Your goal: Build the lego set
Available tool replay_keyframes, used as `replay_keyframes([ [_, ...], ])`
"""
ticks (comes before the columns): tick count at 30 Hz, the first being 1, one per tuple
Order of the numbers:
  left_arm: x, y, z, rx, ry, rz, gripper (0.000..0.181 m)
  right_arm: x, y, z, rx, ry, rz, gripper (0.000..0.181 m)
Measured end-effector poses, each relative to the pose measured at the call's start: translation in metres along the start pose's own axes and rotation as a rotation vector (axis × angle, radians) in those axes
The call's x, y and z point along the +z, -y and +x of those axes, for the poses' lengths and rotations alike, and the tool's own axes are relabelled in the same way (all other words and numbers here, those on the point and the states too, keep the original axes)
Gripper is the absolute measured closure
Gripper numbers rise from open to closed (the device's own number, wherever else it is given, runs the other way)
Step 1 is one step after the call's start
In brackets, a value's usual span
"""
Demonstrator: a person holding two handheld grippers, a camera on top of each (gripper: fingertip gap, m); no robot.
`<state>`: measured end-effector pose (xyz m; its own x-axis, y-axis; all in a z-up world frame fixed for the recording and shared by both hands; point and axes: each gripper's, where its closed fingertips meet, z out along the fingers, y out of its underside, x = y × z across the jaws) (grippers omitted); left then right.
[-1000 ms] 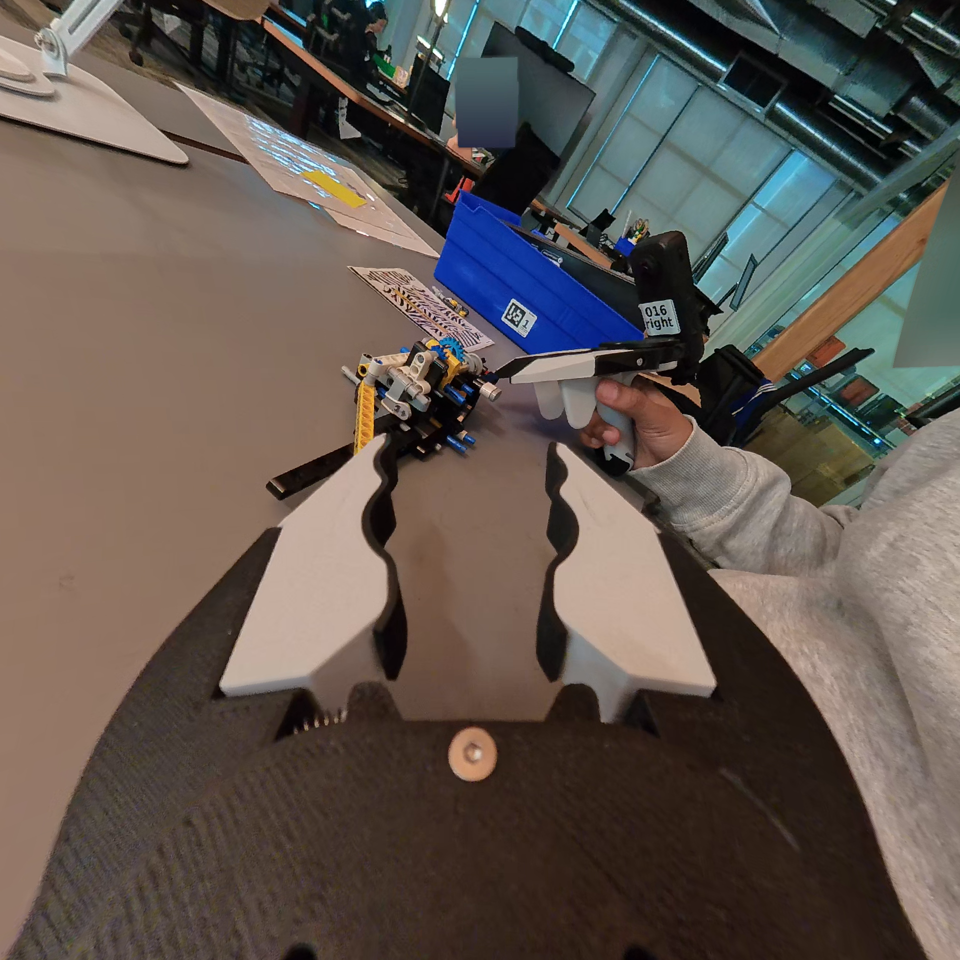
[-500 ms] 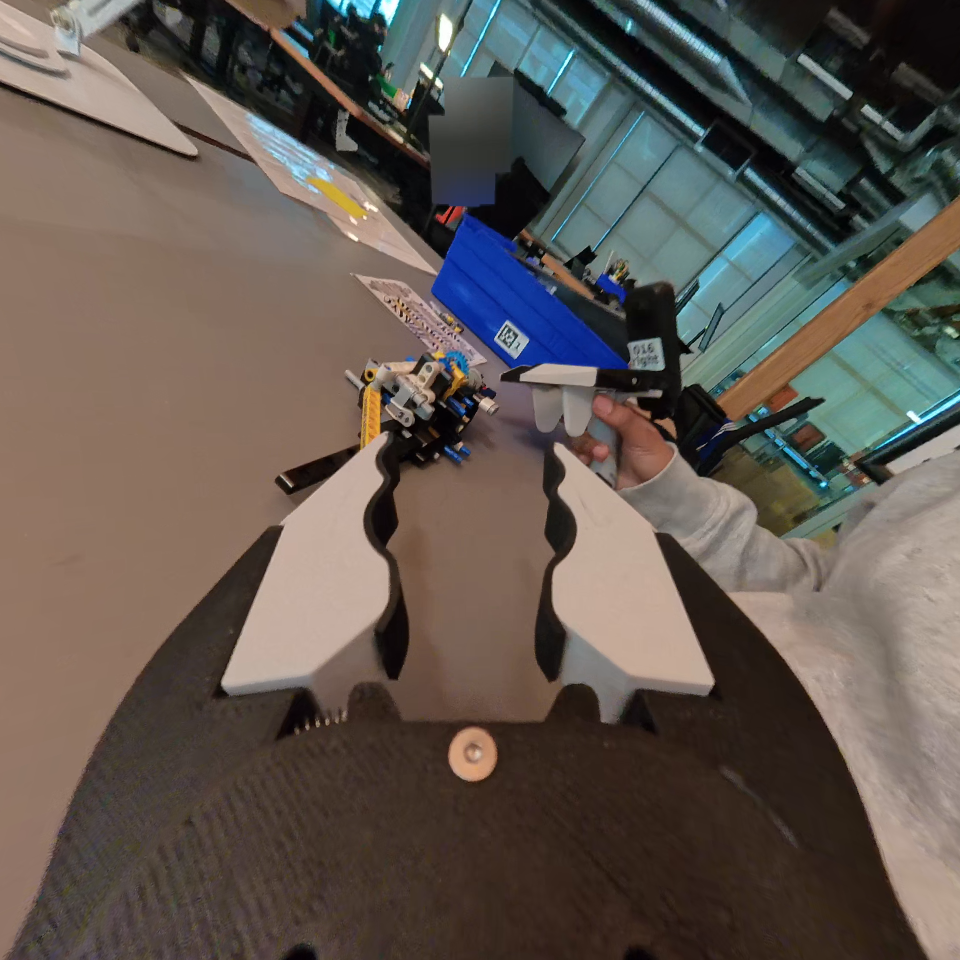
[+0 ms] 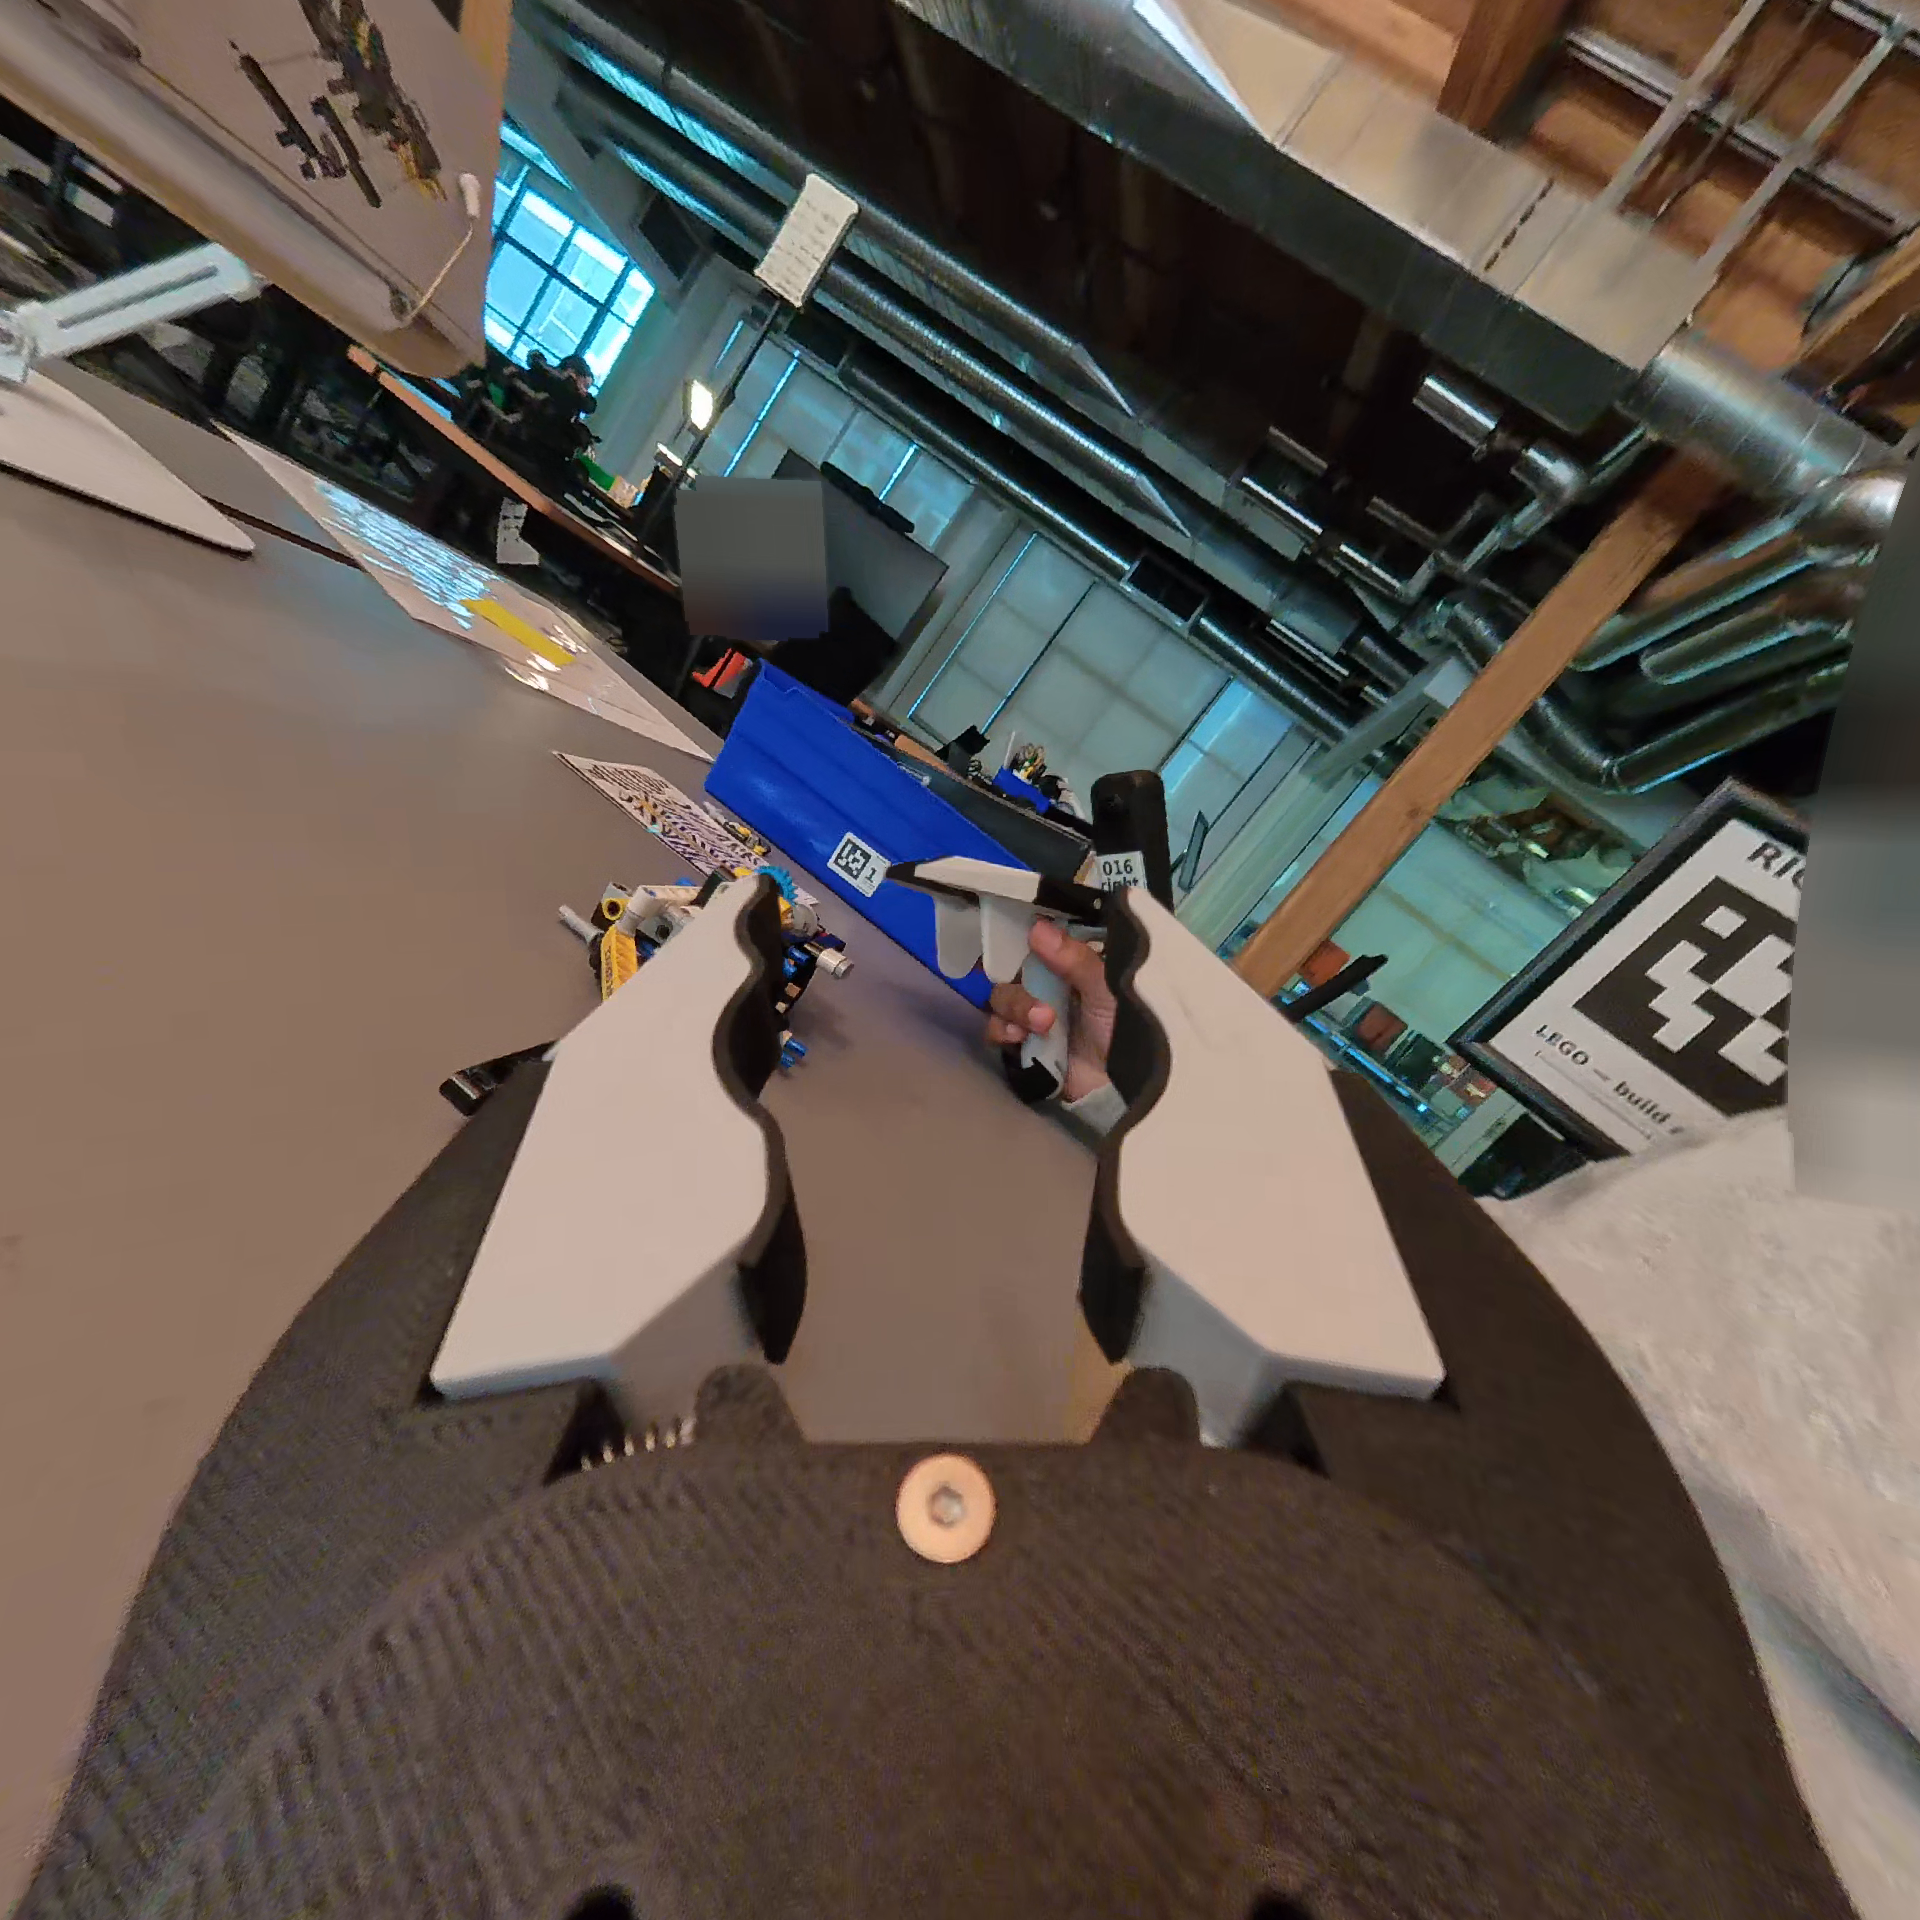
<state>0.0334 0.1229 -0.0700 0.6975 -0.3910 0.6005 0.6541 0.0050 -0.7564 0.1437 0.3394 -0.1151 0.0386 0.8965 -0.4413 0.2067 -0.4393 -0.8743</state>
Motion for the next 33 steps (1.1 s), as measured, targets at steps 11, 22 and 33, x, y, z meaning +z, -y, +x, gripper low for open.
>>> replay_keyframes([
  [11, 0.006, -0.009, 0.001, 0.083, 0.033, -0.064, 0.115, -0.015, 0.011, 0.001, -0.213, -0.089, 0.062, 0.152],
  [22, 0.069, -0.050, 0.010, 0.324, 0.187, -0.326, 0.113, -0.023, 0.019, 0.022, -0.274, -0.171, 0.029, 0.150],
  [33, 0.132, -0.071, 0.001, 0.446, 0.320, -0.554, 0.109, -0.022, 0.008, 0.042, -0.142, -0.148, -0.039, 0.151],
])
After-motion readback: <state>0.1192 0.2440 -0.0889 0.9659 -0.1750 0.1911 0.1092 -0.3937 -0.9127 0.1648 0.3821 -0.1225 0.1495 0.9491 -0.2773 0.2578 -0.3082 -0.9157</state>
